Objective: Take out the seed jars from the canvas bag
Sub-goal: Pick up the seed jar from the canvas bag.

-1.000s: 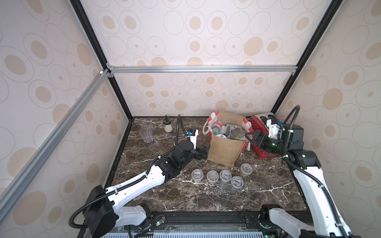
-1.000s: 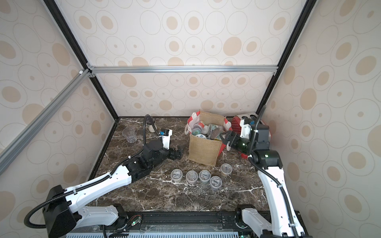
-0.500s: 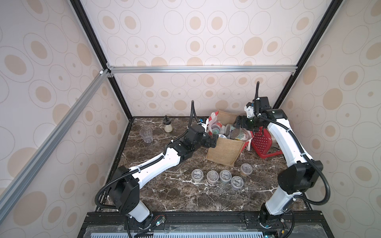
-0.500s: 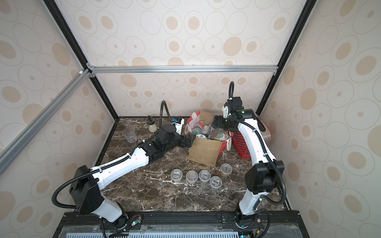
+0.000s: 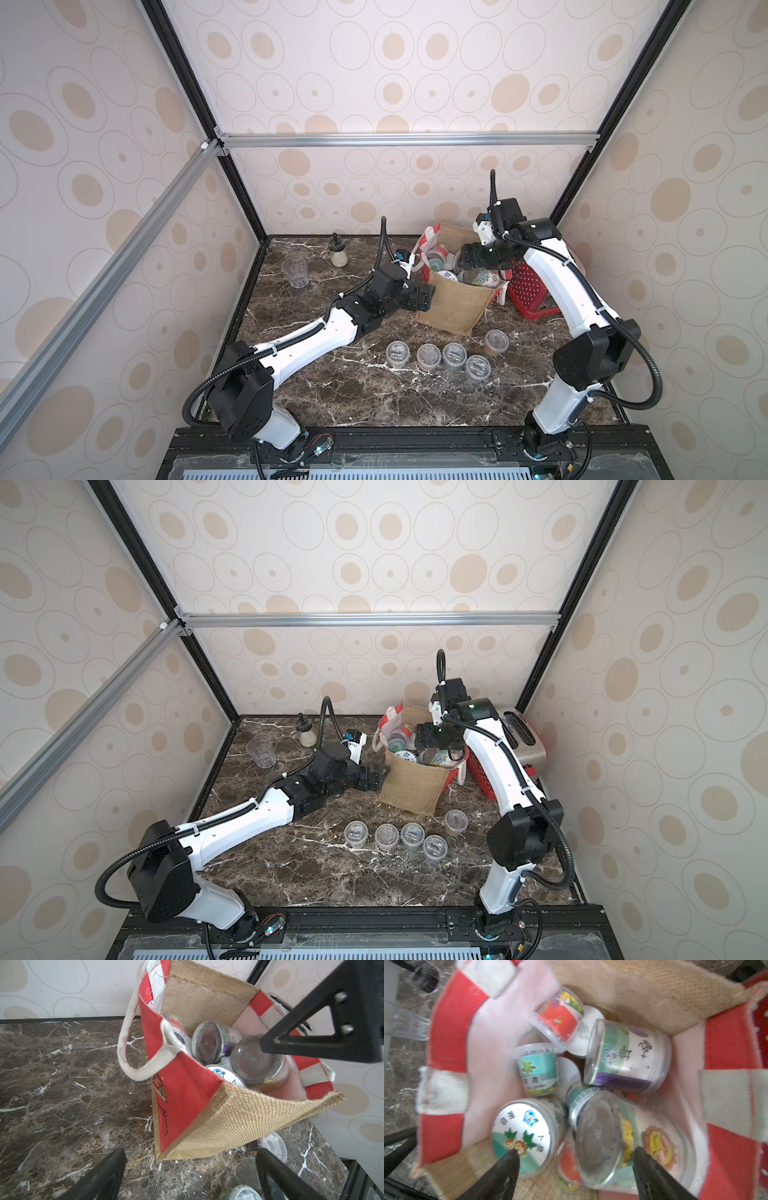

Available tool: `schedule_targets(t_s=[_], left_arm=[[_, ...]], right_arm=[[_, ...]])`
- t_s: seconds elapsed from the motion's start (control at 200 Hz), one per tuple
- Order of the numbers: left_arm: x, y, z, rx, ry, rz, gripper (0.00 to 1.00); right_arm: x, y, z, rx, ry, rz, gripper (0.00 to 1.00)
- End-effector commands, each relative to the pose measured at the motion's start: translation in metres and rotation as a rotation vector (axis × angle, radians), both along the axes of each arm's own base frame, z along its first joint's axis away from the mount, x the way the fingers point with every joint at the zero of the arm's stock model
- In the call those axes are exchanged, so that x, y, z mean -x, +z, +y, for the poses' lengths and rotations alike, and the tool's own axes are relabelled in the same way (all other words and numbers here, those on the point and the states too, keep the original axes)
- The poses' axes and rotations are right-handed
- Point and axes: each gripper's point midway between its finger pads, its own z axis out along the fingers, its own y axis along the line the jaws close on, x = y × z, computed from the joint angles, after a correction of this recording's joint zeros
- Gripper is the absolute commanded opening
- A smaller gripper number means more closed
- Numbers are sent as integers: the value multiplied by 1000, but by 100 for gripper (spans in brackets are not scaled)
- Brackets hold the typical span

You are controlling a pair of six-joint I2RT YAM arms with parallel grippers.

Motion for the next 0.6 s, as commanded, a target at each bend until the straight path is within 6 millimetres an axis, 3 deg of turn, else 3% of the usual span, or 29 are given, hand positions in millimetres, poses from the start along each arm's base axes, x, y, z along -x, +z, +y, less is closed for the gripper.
schedule_targets(t_s=[0.0, 0.125, 0.235, 0.43, 0.595], left_arm=[[-5, 21, 8, 16, 50, -38, 98], [-16, 38, 14, -38, 102, -82, 98], [-29, 52, 7, -57, 104, -107, 98], [-46, 46, -22, 10, 41, -56, 98], [-65, 37, -28, 55, 37, -2, 98]], right_arm=[[34, -12, 20, -58, 70, 103, 87], [35, -1, 0, 8, 4, 33, 87], [43, 1, 6, -39, 21, 20, 83], [74, -17, 44, -215, 157, 148, 69], [96, -23, 80, -286, 266, 189, 69]])
